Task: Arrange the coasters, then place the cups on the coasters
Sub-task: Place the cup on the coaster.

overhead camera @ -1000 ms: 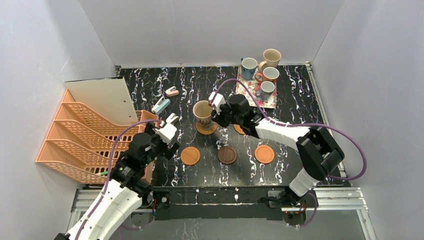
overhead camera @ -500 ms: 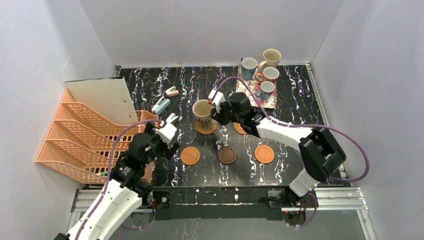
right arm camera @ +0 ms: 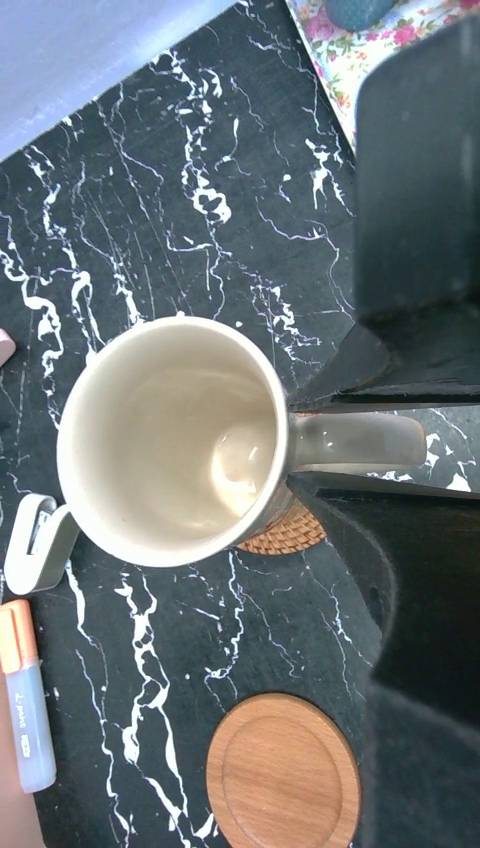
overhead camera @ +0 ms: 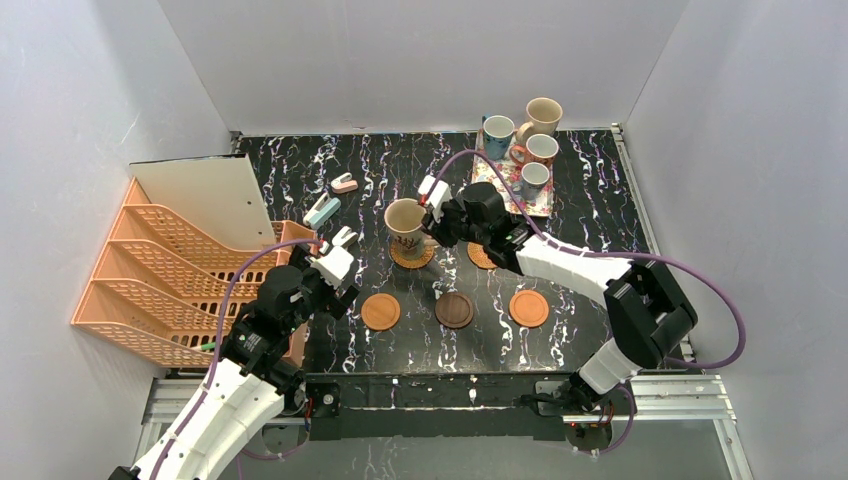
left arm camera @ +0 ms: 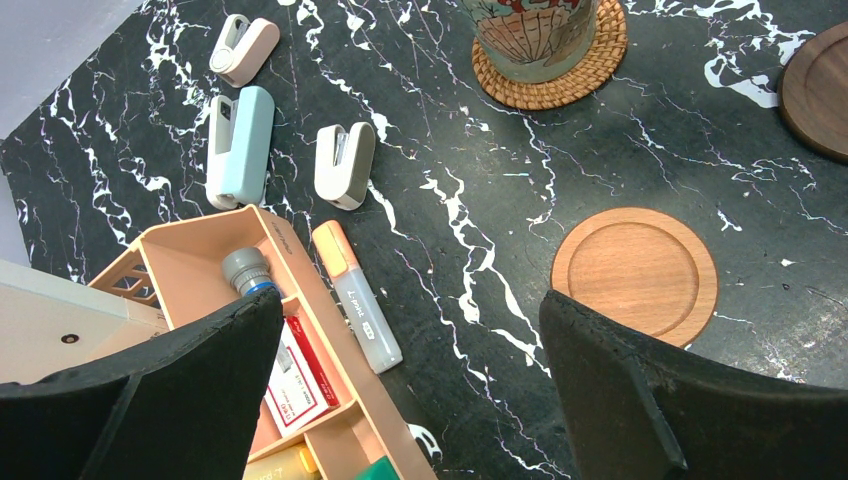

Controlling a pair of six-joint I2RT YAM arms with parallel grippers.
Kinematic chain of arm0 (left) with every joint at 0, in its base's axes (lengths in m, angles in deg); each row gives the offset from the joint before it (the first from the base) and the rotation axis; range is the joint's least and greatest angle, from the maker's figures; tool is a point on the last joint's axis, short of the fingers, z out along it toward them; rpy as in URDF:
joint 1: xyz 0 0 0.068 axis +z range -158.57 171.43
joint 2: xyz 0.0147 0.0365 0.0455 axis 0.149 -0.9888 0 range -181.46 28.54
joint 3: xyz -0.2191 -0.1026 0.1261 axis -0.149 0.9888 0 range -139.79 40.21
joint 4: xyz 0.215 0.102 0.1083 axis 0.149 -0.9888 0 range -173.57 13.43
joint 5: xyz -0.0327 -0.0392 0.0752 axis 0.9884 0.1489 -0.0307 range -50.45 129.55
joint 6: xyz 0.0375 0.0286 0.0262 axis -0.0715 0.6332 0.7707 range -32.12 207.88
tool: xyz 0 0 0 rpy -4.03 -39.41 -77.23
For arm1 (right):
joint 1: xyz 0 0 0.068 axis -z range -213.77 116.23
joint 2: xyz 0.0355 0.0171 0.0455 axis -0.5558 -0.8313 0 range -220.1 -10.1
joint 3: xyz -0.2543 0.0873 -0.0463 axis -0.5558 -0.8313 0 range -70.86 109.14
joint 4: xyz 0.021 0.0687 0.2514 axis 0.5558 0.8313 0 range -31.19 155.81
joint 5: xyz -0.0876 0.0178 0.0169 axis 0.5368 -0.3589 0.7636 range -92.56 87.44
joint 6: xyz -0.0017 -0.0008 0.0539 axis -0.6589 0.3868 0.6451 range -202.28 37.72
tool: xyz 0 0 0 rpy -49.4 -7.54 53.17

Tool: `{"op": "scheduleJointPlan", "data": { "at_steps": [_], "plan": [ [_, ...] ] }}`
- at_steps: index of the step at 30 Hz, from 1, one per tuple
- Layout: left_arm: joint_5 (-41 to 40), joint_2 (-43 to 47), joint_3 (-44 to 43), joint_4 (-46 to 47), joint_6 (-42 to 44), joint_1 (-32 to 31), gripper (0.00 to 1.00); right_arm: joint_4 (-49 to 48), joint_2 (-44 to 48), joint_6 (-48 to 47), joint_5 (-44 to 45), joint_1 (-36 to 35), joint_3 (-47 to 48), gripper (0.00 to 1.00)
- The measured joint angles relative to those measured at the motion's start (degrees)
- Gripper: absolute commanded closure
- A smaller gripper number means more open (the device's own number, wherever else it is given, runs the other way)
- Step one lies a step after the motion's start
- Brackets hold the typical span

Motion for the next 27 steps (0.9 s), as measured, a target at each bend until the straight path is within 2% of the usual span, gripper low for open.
{"op": "scheduleJointPlan", "data": {
  "at_steps": [13,16,21,24,27],
  "plan": [
    [0.1,0.0,0.0,0.0,0.0,0.0,0.02,-1.0,5.2,-0.9,-0.5,0.3,0.0,0.61],
    [0.1,0.0,0.0,0.0,0.0,0.0,0.02,-1.6,6.4,-0.2,-0.4,1.1,0.0,0.49],
    [0.1,0.0,0.0,0.0,0.0,0.0,0.02,-2.8,7.9,2.6,1.4,3.9,0.0,0.18],
    [0.1,0.0,0.0,0.0,0.0,0.0,0.02,-3.3,8.0,4.5,4.0,6.7,0.5,0.09],
    [0.1,0.0,0.0,0.0,0.0,0.0,0.02,-3.2,7.9,7.2,8.7,10.5,2.2,0.06]
  ]
}}
